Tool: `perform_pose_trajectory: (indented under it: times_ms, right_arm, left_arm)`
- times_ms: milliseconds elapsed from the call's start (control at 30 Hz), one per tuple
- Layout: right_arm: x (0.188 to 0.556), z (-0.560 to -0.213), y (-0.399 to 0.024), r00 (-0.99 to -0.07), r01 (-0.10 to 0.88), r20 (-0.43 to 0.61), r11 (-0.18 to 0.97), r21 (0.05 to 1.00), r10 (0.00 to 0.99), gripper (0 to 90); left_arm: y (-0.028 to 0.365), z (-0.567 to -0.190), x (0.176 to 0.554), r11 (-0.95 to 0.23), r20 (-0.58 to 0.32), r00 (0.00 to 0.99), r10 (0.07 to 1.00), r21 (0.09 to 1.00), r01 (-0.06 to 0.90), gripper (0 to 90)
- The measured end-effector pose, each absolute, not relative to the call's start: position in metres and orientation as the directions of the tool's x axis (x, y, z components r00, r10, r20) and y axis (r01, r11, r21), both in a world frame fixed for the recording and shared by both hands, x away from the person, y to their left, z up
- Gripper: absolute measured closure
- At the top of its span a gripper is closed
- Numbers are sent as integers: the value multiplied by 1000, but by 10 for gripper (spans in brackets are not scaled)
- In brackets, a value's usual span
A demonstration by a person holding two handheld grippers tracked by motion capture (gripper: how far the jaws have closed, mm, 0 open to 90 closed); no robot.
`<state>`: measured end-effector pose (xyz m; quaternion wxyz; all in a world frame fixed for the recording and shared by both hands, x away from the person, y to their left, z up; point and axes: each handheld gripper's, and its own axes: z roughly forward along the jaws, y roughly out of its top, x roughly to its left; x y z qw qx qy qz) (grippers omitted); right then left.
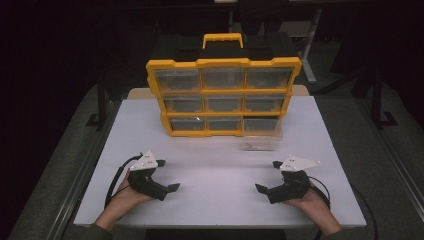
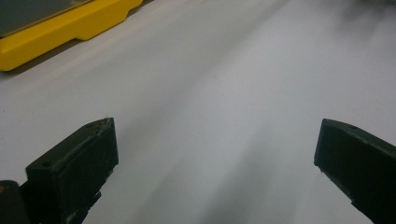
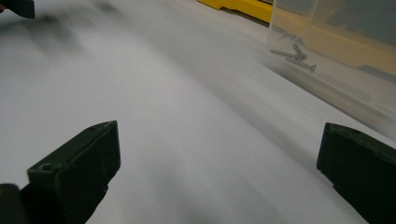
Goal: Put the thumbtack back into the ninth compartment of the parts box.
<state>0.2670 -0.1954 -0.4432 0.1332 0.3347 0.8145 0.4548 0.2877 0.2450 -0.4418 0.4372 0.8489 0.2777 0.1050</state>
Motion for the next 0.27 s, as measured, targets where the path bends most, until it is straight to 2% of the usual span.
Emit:
perform_pose_trajectory:
  times_ms: [267]
  right_arm:
    - [267, -445, -195, -740, 428, 86, 367, 826, 668, 0]
  left_arm:
    - [249, -442, 288, -465, -45, 825, 563, 808, 362, 0]
